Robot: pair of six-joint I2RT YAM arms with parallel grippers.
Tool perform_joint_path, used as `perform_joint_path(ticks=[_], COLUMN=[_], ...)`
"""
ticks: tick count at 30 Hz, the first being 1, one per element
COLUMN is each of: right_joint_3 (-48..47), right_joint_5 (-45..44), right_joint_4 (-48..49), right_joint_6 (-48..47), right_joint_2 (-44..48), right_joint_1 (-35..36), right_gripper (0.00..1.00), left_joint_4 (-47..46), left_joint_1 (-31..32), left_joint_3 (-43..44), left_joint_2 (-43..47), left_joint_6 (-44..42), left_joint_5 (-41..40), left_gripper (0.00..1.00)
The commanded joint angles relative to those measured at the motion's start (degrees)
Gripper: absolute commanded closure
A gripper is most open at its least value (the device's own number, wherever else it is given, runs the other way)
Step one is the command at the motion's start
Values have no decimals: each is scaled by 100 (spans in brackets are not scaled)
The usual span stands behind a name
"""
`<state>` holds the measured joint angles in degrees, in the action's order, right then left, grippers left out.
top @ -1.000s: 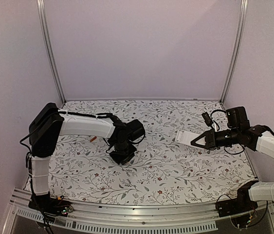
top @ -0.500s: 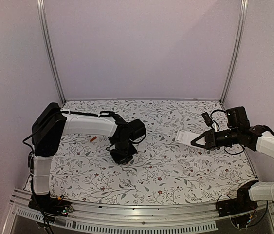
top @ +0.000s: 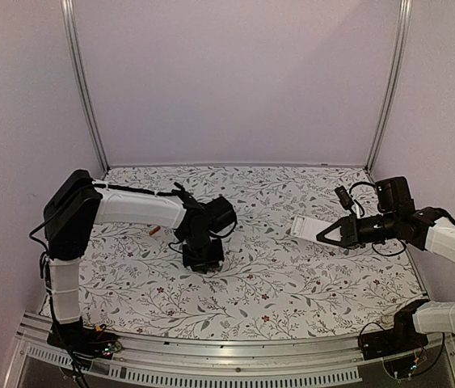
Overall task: Load the batteries into the remote control
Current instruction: Pick up the battery from the center of the board.
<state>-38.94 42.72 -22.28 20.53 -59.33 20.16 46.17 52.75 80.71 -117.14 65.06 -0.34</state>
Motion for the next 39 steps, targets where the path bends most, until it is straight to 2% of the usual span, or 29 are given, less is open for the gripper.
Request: perform_joint_path(ticks=[1,4,11,17,26,31,33,36,39], right_joint_3=[-69,-95,-105,-114,-114,-123,-116,-114,-65], right_joint_5=[115,114,98,114,92,117,139,227,511], right_joint_4=[31,16,-30,-29,-42,-48,-46,-38,119], right_joint_6=[0,11,12,3,-22,-25,-23,-11,89], right_joint_2=[16,14,36,9,16,-15,-25,-41,-138], right_joint_1=[-43,-39,-31,-38,-45,-37,-39,-36,-35], right_gripper=[100,100,100,100,100,100,100,100,100], left_joint_4=[297,253,198,206,381,391,386,333,-257], left_joint_1=[-33,-59,-203,-362,-239,-194,-208,-229,-232], left_joint_3=[-96,-74,-53,158,424,461,487,520,305], left_joint_2=[-212,-233,-256,-466,-654,-638,-588,-315,257], left_joint_6=[-882,-1112,-1312,-1558,-1737,-1788,-1819,-1935,-2245], left_joint_5=[52,-126,-370,-605,-661,-656,-731,-948,-992], left_gripper=[67,62,65,75,83,96,100,100,100])
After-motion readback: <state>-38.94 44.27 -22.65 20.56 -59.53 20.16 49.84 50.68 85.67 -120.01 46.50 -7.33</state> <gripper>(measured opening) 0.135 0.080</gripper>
